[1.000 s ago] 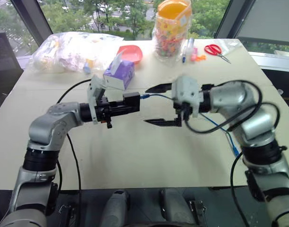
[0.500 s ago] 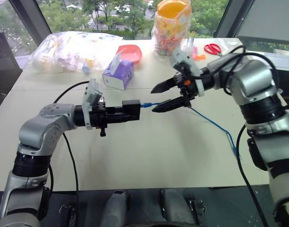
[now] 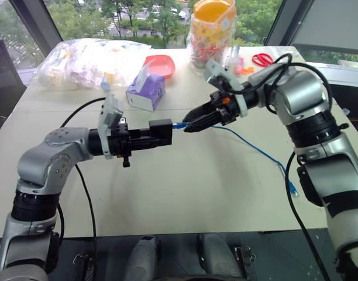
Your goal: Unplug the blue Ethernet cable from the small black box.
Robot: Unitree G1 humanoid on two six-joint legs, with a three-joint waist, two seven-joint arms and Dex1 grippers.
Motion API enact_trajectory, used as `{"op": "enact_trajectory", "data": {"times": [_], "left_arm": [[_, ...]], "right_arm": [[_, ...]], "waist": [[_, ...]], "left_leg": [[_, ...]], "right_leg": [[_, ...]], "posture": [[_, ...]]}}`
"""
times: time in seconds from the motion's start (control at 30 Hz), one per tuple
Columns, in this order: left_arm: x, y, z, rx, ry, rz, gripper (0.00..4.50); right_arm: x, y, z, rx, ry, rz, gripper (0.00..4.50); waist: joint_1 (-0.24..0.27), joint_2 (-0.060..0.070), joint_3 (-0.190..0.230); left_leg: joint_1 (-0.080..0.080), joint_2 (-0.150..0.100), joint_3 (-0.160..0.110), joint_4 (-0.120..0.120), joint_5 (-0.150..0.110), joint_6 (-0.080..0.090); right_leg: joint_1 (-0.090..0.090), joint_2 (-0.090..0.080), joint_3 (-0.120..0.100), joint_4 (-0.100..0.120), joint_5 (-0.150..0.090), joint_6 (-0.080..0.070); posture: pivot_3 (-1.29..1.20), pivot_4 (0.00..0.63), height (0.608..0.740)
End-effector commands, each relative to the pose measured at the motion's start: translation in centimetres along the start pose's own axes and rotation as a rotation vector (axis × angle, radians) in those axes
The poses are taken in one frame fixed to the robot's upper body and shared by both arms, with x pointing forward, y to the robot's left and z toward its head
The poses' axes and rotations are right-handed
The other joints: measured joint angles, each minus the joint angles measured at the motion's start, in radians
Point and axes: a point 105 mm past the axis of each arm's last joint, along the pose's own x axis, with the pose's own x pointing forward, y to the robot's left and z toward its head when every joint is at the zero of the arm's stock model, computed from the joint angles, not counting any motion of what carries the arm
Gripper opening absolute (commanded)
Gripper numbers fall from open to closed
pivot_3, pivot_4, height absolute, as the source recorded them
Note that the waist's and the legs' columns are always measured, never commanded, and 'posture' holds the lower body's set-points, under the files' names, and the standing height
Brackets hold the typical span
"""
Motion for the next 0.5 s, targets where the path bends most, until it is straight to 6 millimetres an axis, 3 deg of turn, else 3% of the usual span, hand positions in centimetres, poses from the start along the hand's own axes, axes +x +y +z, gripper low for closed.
{"op": "enact_trajectory", "data": {"times": [0.03, 0.23, 0.33, 0.43, 0.5], "left_arm": [[-0.2, -0.5, 0.8, 0.043, -0.008, -0.011, 0.49], [-0.1, -0.4, 0.6, 0.046, -0.001, -0.009, 0.49], [-0.2, -0.3, 0.6, 0.047, 0.0, -0.007, 0.49], [-0.2, -0.3, 0.7, 0.047, 0.0, -0.005, 0.49], [-0.2, -0.3, 0.7, 0.048, 0.0, -0.004, 0.49]], "right_arm": [[-0.3, 0.7, 2.0, -0.056, -0.026, 0.01, 0.59], [0.0, 1.7, 2.5, -0.113, -0.054, 0.054, 0.59], [0.2, 1.9, 2.3, -0.134, -0.043, 0.054, 1.41], [0.5, 1.2, 2.2, -0.135, -0.029, 0.003, 2.85], [0.5, 1.3, 2.2, -0.136, -0.026, 0.015, 2.85]], "waist": [[0.0, 0.0, 0.0], [0.0, 0.0, 0.0], [0.0, 0.0, 0.0], [0.0, 0.0, 0.0], [0.0, 0.0, 0.0]], "left_leg": [[0.0, 0.0, 0.0, 0.0, 0.0, 0.0], [0.0, 0.0, 0.0, 0.0, 0.0, 0.0], [0.0, 0.0, 0.0, 0.0, 0.0, 0.0], [0.0, 0.0, 0.0, 0.0, 0.0, 0.0], [0.0, 0.0, 0.0, 0.0, 0.0, 0.0]], "right_leg": [[0.0, 0.0, 0.0, 0.0, 0.0, 0.0], [0.0, 0.0, 0.0, 0.0, 0.0, 0.0], [0.0, 0.0, 0.0, 0.0, 0.0, 0.0], [0.0, 0.0, 0.0, 0.0, 0.0, 0.0], [0.0, 0.0, 0.0, 0.0, 0.0, 0.0]], "posture": [[0.0, 0.15, 0.74], [0.0, 0.15, 0.74], [0.0, 0.15, 0.74], [0.0, 0.15, 0.74], [0.0, 0.15, 0.74]]}}
